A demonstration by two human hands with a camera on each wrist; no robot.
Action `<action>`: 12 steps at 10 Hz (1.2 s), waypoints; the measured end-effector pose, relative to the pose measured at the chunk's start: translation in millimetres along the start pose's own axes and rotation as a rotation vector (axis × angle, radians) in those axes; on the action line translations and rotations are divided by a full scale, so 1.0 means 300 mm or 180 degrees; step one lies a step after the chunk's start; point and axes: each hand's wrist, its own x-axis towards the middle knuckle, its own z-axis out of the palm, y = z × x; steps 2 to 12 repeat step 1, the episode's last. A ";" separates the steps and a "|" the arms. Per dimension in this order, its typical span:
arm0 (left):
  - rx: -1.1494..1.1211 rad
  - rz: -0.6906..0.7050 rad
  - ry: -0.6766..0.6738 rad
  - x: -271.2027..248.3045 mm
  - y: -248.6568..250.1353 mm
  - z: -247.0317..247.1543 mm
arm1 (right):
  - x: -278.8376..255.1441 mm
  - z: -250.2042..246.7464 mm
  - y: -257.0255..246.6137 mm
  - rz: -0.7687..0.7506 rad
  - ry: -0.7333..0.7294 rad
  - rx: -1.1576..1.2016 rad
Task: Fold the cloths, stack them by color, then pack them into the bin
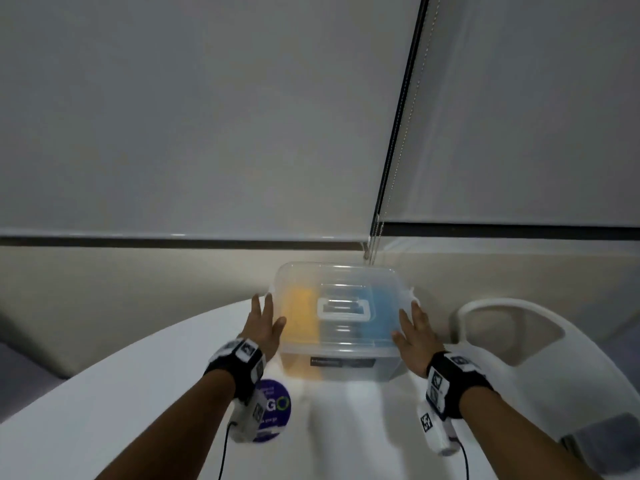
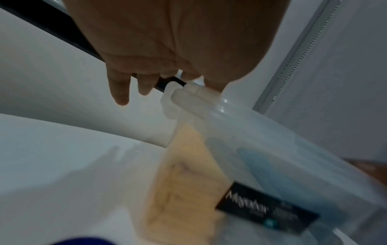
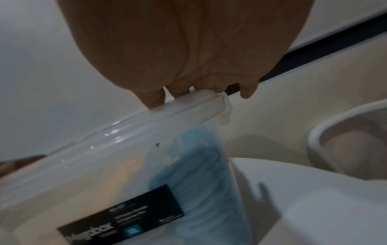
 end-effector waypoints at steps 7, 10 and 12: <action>-0.0138 -0.0134 -0.0162 -0.126 -0.106 0.054 | -0.059 0.064 0.031 -0.0146 0.0475 0.0372; -0.0138 -0.0134 -0.0162 -0.126 -0.106 0.054 | -0.059 0.064 0.031 -0.0146 0.0475 0.0372; -0.0138 -0.0134 -0.0162 -0.126 -0.106 0.054 | -0.059 0.064 0.031 -0.0146 0.0475 0.0372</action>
